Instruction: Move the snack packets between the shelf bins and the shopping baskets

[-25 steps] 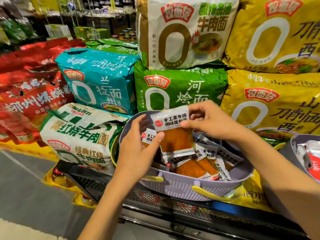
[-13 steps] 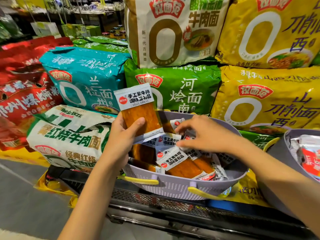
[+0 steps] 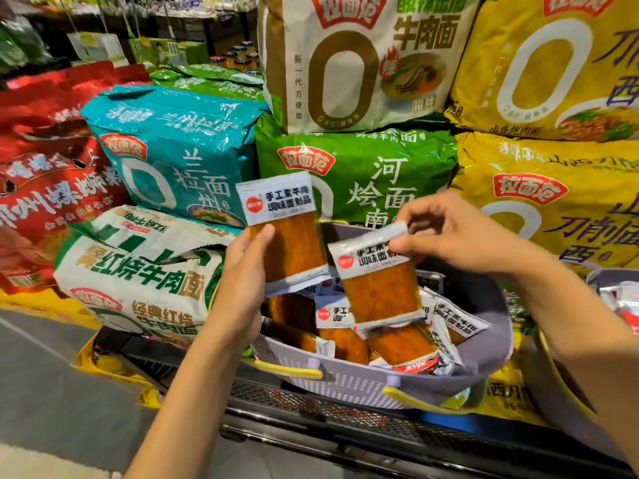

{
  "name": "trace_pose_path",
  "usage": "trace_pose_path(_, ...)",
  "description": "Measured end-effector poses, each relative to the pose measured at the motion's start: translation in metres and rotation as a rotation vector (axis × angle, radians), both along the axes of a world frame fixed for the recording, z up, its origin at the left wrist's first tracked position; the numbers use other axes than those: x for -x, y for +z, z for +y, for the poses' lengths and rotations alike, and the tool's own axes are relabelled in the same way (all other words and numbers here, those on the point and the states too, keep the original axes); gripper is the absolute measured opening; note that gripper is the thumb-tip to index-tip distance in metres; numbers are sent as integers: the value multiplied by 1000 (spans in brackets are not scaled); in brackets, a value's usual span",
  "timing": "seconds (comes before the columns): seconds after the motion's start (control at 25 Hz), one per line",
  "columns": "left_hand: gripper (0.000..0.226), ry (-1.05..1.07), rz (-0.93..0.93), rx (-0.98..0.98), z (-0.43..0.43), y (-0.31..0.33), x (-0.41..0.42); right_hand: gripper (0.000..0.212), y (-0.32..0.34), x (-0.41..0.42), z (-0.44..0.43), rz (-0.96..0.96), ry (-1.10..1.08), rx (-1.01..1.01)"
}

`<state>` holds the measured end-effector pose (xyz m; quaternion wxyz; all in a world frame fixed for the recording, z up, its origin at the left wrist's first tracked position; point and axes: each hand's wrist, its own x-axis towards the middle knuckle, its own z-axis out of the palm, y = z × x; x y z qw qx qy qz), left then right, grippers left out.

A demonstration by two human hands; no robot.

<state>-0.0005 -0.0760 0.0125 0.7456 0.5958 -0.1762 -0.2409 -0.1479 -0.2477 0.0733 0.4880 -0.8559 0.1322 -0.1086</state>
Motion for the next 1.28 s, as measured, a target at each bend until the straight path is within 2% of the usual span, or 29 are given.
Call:
trace_pose_path(0.04,14,-13,-4,-17,0,-2,-1,12,2,-2,1,-48,-4,-119)
trace_pose_path(0.16,45,-165,49,-32,2,-2,-1,11,-2,-18,11,-148,-87,-342)
trace_pose_path(0.28,35,-352,-69,-17,3,3,6,15,-14,-35,25,-196,-189,-325)
trace_pose_path(0.44,44,-329,-145,-18,4,-1,6,5,-20,-27,16,-244,-346,-306)
trace_pose_path(0.48,45,-307,-129,-17,5,-2,5,4,-21,-19,11,-203,-364,-210)
trace_pose_path(0.52,45,-279,-118,-19,4,-2,4,11,-24,-10,7,-99,-331,-21)
trace_pose_path(0.64,37,-217,-115,-17,2,-3,4,46,-39,5,11,421,44,848)
trace_pose_path(0.68,35,-213,-110,-16,1,-3,4,49,-45,4,14,468,117,1013)
trace_pose_path(0.72,34,-216,-109,-18,1,-3,4,47,-48,2,16,454,132,1063)
trace_pose_path(0.84,30,-228,-110,-27,2,0,6,28,-53,-1,13,308,103,962)
trace_pose_path(0.96,24,-202,-110,-11,2,3,7,15,-56,1,2,271,5,812)
trace_pose_path(1.04,25,-178,-104,3,2,4,7,17,-57,5,-4,264,-53,780)
trace_pose_path(1.12,25,-143,-105,10,2,4,8,14,-52,6,-8,170,-125,676)
trace_pose_path(1.28,27,-59,-118,8,0,0,6,24,-24,11,-11,-156,-218,245)
